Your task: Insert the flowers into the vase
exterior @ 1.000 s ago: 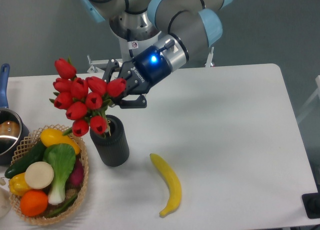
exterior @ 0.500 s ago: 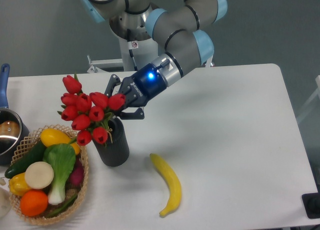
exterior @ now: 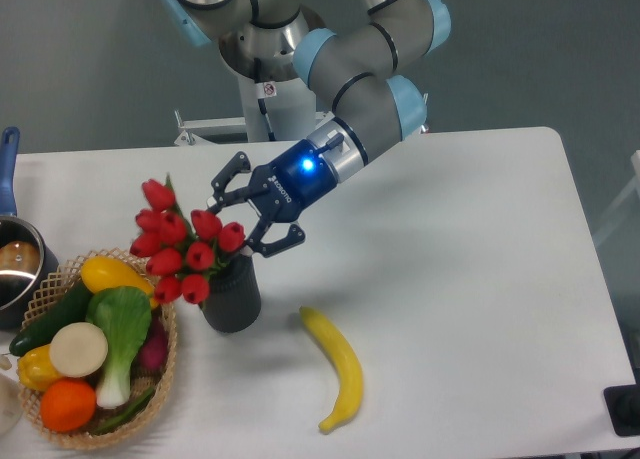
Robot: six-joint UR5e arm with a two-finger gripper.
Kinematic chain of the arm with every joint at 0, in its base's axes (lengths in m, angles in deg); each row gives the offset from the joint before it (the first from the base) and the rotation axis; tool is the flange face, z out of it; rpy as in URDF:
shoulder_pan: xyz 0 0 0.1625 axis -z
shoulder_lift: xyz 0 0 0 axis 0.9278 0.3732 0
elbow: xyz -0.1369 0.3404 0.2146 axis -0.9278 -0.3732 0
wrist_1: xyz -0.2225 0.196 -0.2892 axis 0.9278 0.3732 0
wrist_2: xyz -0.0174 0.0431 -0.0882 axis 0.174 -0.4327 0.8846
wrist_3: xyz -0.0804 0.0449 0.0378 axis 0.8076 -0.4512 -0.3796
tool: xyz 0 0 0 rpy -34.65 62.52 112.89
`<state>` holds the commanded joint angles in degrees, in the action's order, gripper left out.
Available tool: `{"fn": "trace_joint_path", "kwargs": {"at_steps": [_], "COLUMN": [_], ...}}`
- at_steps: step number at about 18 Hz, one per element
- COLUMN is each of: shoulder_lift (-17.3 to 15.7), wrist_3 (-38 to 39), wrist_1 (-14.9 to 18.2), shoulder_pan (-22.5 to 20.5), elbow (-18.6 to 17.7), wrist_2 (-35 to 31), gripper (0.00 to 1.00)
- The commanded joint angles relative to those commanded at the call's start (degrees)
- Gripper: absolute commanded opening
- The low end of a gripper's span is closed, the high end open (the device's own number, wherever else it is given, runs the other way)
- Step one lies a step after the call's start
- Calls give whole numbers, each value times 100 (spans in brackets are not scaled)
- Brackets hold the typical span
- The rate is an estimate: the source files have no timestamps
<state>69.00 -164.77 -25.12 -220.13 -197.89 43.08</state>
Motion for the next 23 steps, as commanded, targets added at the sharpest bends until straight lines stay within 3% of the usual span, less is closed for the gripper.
{"fn": "trace_joint_path", "kwargs": {"at_steps": [3, 7, 11, 15, 18, 23], "shoulder_lift": [-351, -1107, -1284, -969, -547, 332], "wrist_3": [-35, -35, -26, -61, -185, -193], "wrist_1": [9, 26, 61, 9, 9, 9], "shoulder_pan": [-185, -650, -1151, -1451, -1407, -1021], "elbow": [-18, -80, 122, 631, 1254, 1941], "wrist_2": [-1018, -2267, -3085, -3778, -5209, -6811], "gripper": [100, 100, 100, 100, 100, 100]}}
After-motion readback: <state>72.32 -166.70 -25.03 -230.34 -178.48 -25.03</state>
